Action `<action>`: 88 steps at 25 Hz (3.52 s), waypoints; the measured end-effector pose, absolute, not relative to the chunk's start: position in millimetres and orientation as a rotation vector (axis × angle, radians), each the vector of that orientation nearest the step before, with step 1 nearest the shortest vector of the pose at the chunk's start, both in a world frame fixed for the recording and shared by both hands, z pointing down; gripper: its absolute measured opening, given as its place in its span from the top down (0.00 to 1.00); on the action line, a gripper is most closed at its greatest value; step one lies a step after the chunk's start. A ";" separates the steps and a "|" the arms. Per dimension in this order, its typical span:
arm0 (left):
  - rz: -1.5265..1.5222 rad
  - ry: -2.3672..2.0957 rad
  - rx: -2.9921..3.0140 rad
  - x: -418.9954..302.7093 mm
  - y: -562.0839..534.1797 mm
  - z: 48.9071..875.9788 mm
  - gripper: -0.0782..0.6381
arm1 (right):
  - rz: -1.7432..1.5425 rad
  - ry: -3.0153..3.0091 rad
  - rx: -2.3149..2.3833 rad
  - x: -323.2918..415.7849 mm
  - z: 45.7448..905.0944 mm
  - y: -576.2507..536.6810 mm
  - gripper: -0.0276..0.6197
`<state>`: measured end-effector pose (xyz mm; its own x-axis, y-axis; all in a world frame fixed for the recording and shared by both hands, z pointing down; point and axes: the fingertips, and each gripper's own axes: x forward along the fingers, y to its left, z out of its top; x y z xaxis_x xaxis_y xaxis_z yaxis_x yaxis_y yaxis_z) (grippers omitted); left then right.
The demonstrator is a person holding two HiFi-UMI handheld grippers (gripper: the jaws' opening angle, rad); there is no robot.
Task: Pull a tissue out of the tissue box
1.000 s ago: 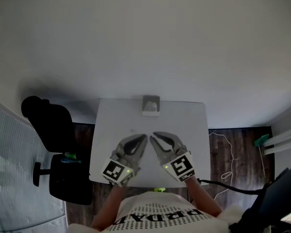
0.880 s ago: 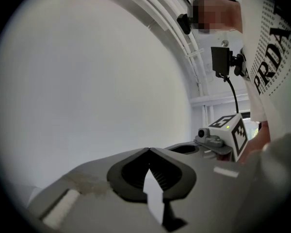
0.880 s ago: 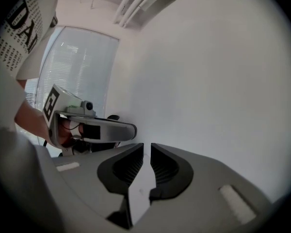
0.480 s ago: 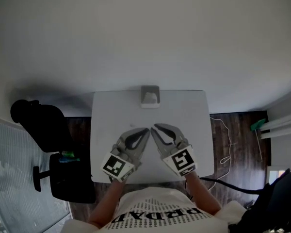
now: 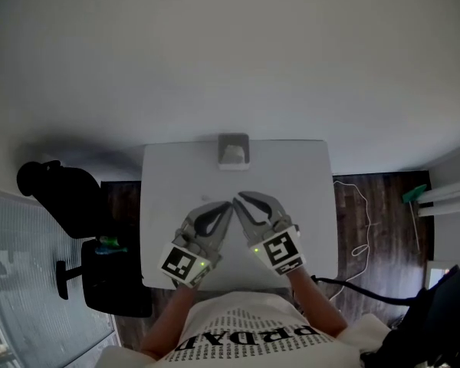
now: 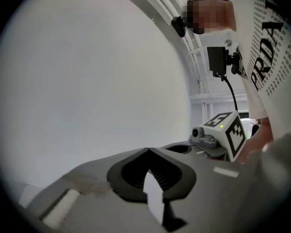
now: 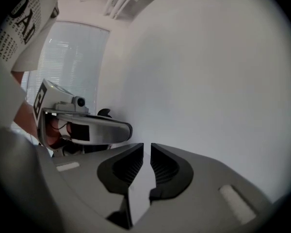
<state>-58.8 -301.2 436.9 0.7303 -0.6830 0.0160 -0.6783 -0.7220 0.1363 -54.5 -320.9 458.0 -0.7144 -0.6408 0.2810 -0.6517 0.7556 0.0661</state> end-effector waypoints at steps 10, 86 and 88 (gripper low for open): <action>-0.039 -1.159 2.737 -62.2 -349.8 458.0 0.90 | 0.110 -2.643 1.043 -46.9 483.1 -374.9 0.89; -0.004 -1.101 2.523 -60.5 -446.7 619.1 0.90 | 0.477 -2.267 1.224 -32.9 685.0 -498.9 0.94; -0.011 -1.108 2.525 -60.1 -449.0 613.2 0.90 | 0.485 -2.279 1.219 -31.8 679.2 -500.7 0.94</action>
